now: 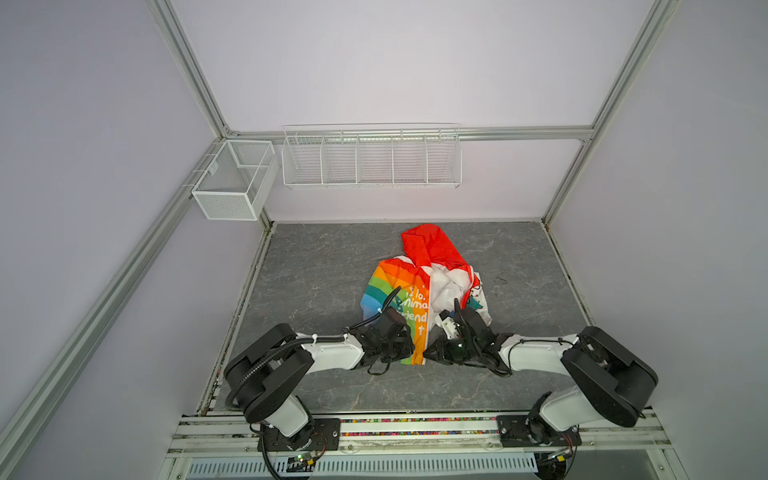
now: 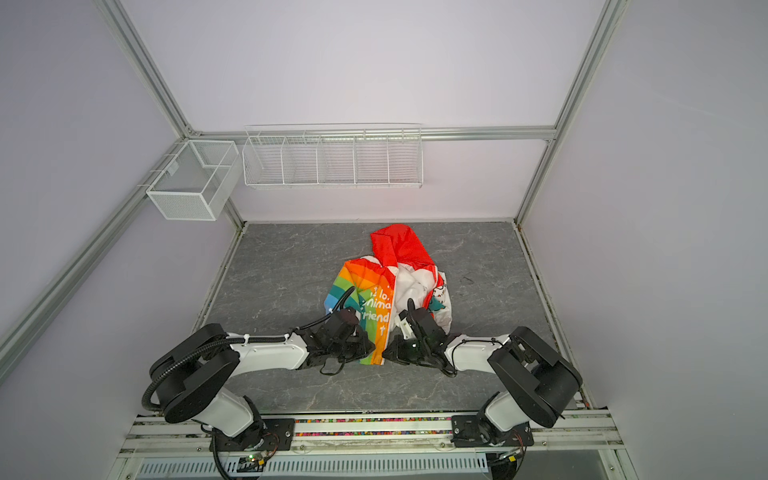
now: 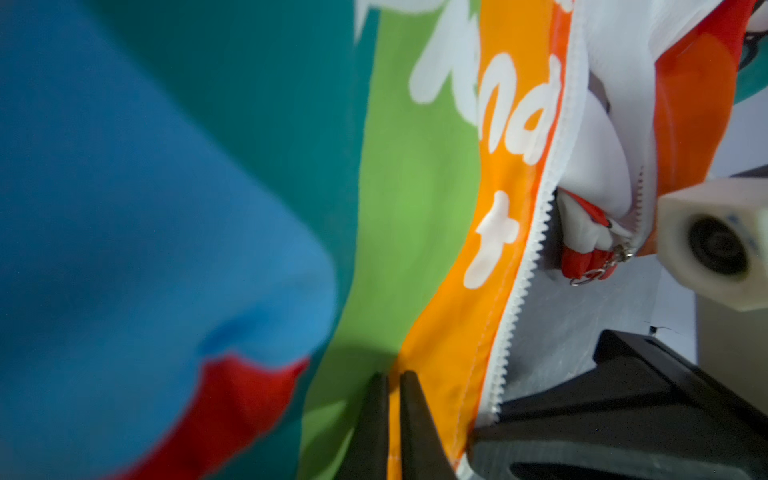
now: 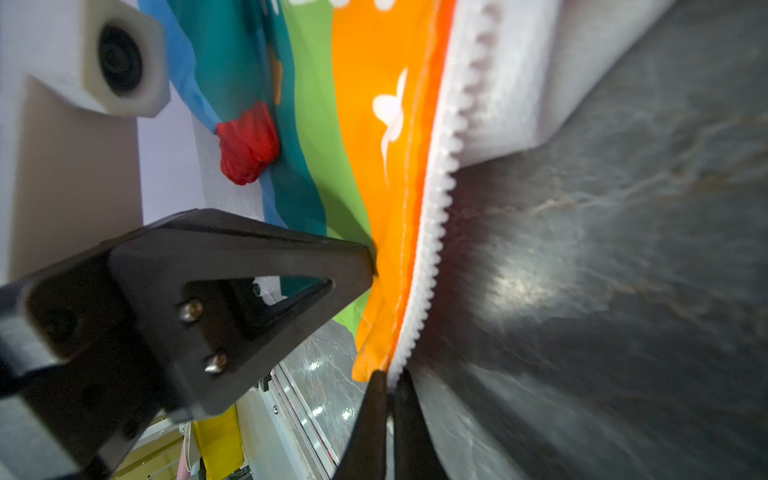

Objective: Zip up the jacket

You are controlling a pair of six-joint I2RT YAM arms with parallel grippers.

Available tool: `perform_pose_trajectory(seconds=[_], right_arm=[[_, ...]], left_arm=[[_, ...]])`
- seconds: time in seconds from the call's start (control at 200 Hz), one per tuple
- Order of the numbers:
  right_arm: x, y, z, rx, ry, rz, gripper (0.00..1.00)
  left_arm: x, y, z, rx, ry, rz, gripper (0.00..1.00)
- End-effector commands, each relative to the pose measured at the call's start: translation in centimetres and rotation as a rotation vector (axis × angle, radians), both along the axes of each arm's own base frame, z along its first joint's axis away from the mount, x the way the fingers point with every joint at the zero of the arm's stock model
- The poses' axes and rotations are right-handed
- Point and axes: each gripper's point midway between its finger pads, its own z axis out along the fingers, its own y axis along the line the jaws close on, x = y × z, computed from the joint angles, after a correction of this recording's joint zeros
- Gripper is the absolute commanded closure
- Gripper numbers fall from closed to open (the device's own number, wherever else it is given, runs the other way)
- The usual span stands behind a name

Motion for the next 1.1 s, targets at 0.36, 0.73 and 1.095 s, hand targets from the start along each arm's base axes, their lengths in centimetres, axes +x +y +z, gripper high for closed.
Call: perform_pose_trajectory(seconds=[0.36, 0.73, 1.095], right_arm=[[2.2, 1.2, 4.0, 0.053, -0.044, -0.057, 0.94], [4.1, 2.0, 6.8, 0.134, -0.039, -0.131, 0.94], [3.2, 0.6, 8.4, 0.137, -0.052, -0.125, 0.94]], left_arm=[[-2.9, -0.1, 7.2, -0.371, 0.121, 0.176, 0.51], [-1.9, -3.4, 9.6, -0.631, 0.113, 0.254, 0.51], [-1.2, -1.8, 8.1, -0.488, 0.015, 0.267, 0.51]])
